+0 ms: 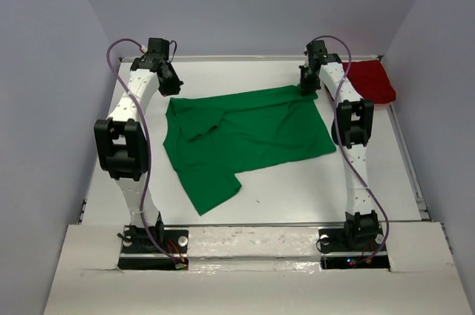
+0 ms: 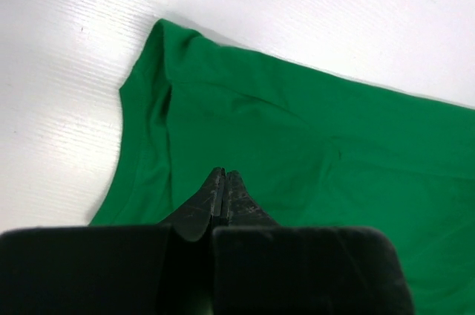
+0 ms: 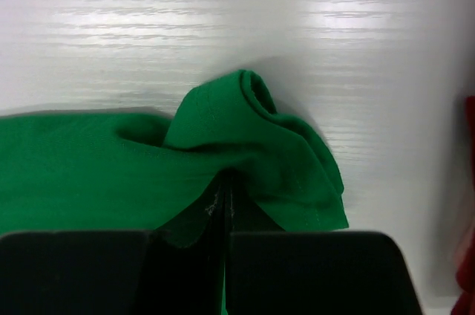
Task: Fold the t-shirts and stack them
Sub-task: Fold the tshirt
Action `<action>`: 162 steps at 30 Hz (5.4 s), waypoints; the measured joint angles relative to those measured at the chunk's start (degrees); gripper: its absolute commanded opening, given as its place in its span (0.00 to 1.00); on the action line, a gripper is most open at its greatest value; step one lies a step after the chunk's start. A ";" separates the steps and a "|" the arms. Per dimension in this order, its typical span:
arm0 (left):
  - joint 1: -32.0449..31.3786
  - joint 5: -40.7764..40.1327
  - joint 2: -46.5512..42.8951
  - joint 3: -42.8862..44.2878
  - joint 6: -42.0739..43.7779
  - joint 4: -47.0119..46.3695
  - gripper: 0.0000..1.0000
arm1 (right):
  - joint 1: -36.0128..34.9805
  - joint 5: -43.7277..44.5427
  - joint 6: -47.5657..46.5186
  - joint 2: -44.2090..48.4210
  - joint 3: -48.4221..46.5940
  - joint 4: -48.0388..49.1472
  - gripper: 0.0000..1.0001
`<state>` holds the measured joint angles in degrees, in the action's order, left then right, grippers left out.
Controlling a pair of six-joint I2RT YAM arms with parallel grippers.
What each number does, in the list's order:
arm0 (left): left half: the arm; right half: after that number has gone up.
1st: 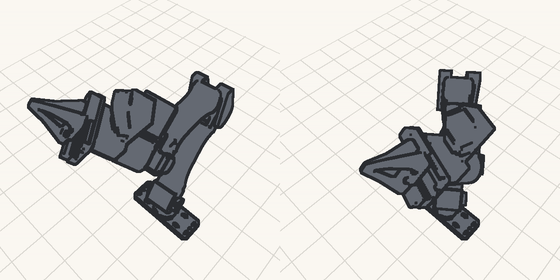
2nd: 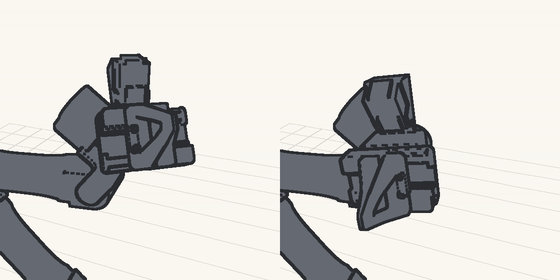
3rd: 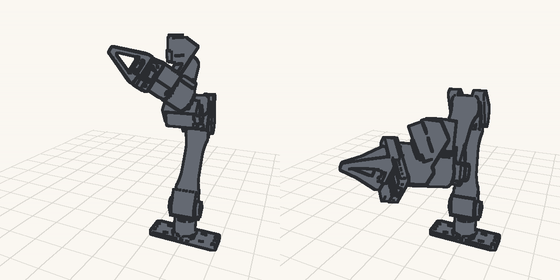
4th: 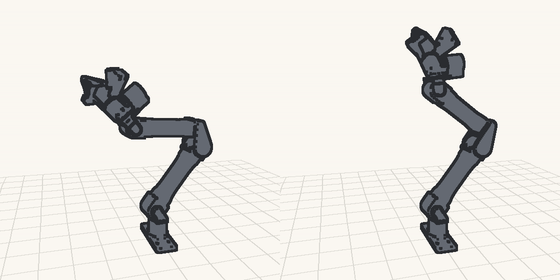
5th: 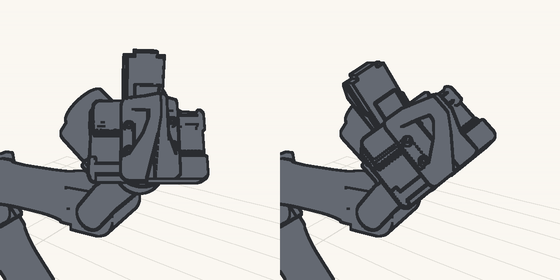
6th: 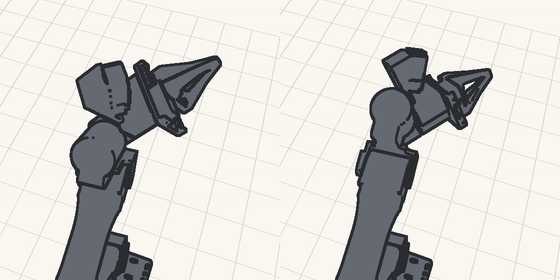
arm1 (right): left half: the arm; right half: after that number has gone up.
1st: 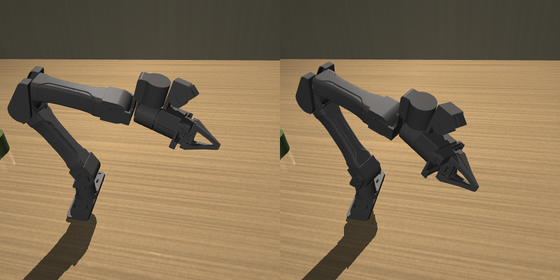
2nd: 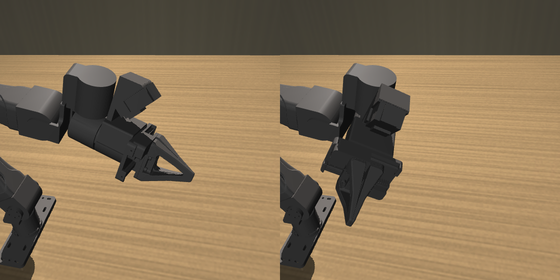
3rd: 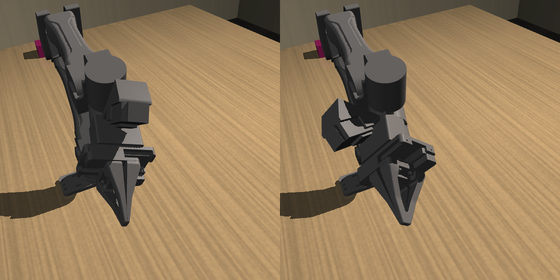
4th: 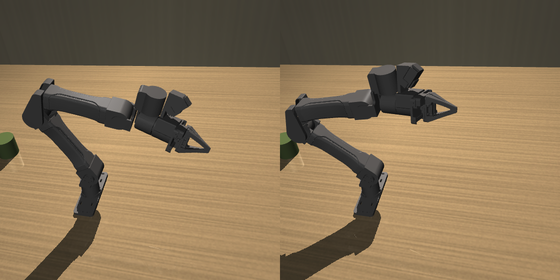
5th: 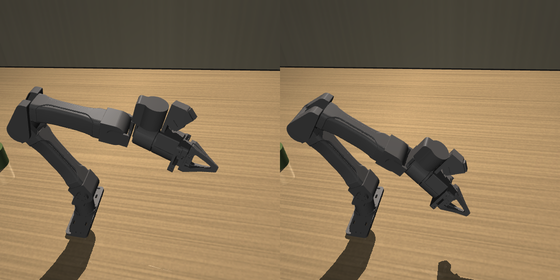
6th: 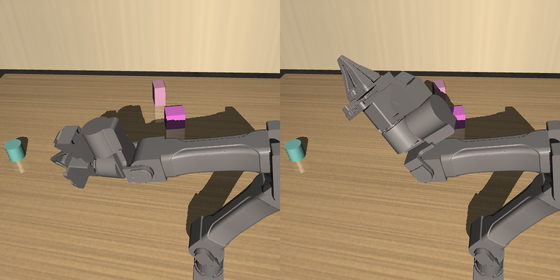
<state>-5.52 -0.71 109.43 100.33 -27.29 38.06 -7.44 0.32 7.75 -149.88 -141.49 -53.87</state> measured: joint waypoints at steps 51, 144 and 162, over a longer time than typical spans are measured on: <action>-6.88 14.99 -30.64 -36.09 -2.38 -10.01 0.41 | -0.52 -3.37 9.77 60.85 64.46 13.99 0.51; -46.80 -3.10 -21.59 -51.76 -19.12 10.82 0.42 | -0.42 -10.36 13.20 81.94 81.70 11.10 0.47; -42.47 -3.54 -20.90 -53.09 -19.71 9.68 0.43 | -0.42 -12.39 13.20 83.45 82.05 11.39 0.47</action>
<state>-47.99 -4.25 88.53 47.24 -47.00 47.75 -7.86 -12.08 20.95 -66.43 -59.44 -42.48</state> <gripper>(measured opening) 0.429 0.472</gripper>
